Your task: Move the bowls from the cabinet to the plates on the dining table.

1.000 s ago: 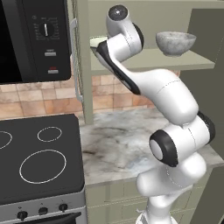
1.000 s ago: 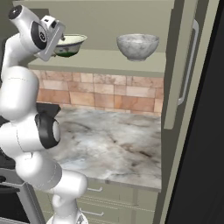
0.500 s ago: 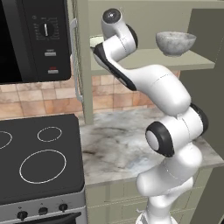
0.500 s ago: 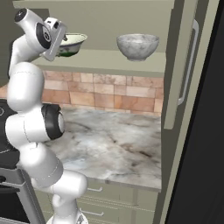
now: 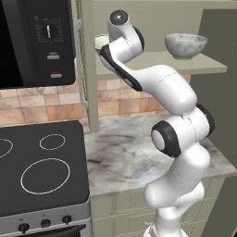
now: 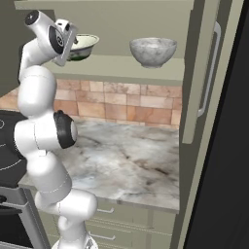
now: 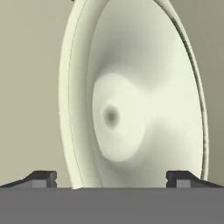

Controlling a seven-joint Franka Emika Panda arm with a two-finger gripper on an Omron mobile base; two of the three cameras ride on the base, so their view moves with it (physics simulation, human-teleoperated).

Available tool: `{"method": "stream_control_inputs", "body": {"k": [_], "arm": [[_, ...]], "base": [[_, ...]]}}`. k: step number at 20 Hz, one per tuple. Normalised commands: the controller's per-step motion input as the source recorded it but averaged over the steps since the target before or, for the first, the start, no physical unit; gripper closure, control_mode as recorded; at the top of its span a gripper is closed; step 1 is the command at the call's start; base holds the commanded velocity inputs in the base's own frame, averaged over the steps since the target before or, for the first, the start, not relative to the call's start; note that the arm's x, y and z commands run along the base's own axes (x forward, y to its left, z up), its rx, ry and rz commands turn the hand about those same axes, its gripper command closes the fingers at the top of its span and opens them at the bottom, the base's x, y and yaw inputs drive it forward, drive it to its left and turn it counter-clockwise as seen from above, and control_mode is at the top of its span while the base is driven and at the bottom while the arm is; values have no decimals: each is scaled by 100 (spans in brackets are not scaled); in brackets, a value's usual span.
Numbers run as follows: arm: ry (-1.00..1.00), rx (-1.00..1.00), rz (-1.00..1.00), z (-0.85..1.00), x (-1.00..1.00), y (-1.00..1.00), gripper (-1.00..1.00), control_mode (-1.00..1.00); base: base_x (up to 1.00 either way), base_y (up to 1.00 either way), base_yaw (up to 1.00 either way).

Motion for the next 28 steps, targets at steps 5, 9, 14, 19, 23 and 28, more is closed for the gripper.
{"method": "stream_control_inputs", "body": {"k": [5, 9, 14, 19, 23, 28], "arm": [[0, -1, 4, -12, 28, 3, 100, -100], [0, 0, 3, -7, 23, 11, 100, -100], [0, 0, 4, -12, 10, 1, 100, -100], [-3, -2, 5, -8, -3, 0, 100, -100], [-12, -7, 6, 0, -58, 0, 100, -100], [-15, -6, 6, 0, -90, 0, 100, -100]], "base": [[0, 0, 0], [0, 0, 0], [0, 0, 0], [0, 0, 0], [0, 0, 0], [0, 0, 0]]}}
